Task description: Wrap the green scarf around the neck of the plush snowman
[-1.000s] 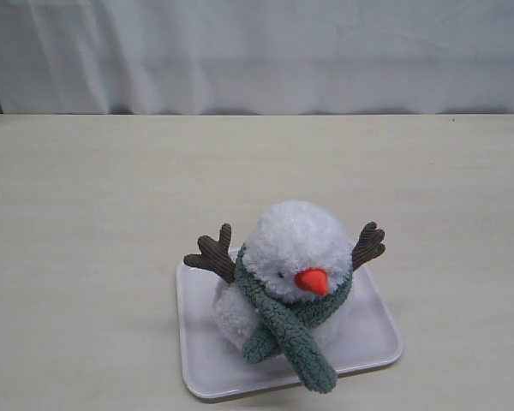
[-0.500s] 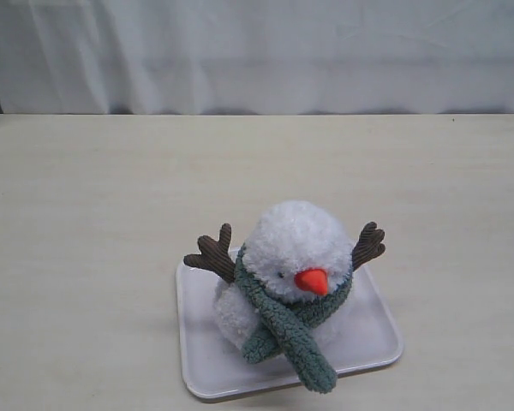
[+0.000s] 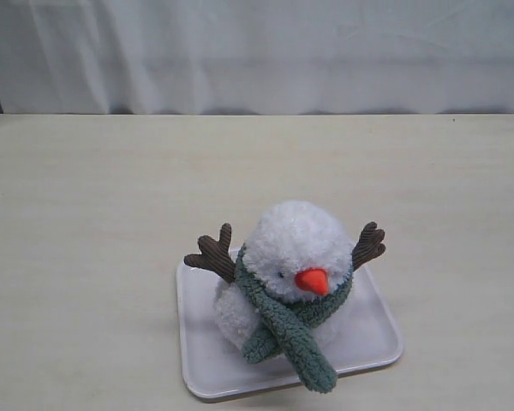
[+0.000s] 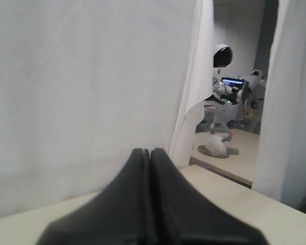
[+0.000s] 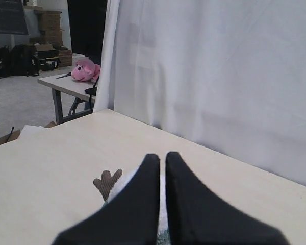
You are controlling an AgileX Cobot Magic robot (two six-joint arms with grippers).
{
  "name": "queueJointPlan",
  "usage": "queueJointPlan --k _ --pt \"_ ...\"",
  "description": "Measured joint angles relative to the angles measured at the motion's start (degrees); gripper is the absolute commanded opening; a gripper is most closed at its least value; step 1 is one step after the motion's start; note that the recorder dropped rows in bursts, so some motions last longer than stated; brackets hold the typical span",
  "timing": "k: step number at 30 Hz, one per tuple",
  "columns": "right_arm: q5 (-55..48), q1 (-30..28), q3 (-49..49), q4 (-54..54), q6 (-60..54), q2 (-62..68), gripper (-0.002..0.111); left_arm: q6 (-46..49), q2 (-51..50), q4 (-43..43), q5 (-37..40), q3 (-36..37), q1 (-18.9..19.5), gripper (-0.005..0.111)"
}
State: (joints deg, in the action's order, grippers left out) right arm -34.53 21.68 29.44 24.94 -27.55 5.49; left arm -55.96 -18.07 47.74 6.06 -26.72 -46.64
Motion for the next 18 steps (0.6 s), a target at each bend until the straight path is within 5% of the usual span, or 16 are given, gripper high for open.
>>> queueJointPlan --k 4,11,18 --pt "0.0 0.0 0.0 0.0 0.0 0.0 0.004 15.07 0.0 -16.94 3.66 0.0 2.65 0.0" --pt "0.0 0.0 0.0 0.0 0.0 0.0 0.004 38.64 0.32 -46.45 4.59 0.0 13.65 0.0" --pt "-0.1 0.0 0.0 0.0 0.0 0.0 0.004 44.08 4.84 -54.52 6.2 0.0 22.15 0.0"
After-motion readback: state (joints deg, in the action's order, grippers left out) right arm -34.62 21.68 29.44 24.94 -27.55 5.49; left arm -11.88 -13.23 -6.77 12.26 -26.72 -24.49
